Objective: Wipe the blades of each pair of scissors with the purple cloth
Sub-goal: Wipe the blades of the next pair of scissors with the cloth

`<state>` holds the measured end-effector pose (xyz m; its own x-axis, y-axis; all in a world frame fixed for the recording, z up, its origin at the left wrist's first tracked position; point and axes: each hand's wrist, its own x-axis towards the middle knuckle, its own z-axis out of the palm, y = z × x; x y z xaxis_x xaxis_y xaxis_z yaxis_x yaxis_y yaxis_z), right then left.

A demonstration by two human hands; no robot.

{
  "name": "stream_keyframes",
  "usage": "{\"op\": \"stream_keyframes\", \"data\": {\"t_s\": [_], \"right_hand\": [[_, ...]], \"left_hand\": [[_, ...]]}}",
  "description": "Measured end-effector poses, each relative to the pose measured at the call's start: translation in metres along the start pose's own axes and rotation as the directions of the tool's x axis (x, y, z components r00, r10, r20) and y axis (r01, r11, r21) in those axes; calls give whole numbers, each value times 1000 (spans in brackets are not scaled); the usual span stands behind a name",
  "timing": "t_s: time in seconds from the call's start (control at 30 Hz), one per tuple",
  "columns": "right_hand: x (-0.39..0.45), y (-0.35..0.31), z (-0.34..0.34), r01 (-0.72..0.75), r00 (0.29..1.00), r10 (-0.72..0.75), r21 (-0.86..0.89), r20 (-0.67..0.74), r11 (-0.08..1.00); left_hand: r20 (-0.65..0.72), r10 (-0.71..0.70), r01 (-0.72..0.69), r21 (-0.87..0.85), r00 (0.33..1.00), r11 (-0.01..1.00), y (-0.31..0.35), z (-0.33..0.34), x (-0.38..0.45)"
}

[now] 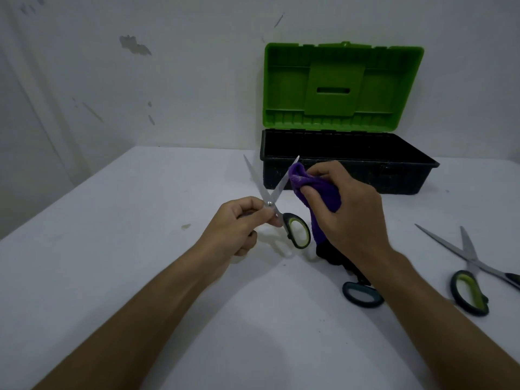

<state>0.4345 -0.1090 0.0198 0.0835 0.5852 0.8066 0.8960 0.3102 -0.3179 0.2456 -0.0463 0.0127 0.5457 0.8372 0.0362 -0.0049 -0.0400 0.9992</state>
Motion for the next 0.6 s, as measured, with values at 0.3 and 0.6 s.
{"op": "stream_keyframes", "data": {"t_s": [0.3,0.6], "right_hand": [[-4,-2,9,184,971,-178,-27,162,982],[10,8,7,7,1000,-2,-188,26,982]], "left_hand": [[-12,-19,21,129,1000,991,-2,3,-4],[10,-80,77,176,997,981,-5,-7,-1]]}}
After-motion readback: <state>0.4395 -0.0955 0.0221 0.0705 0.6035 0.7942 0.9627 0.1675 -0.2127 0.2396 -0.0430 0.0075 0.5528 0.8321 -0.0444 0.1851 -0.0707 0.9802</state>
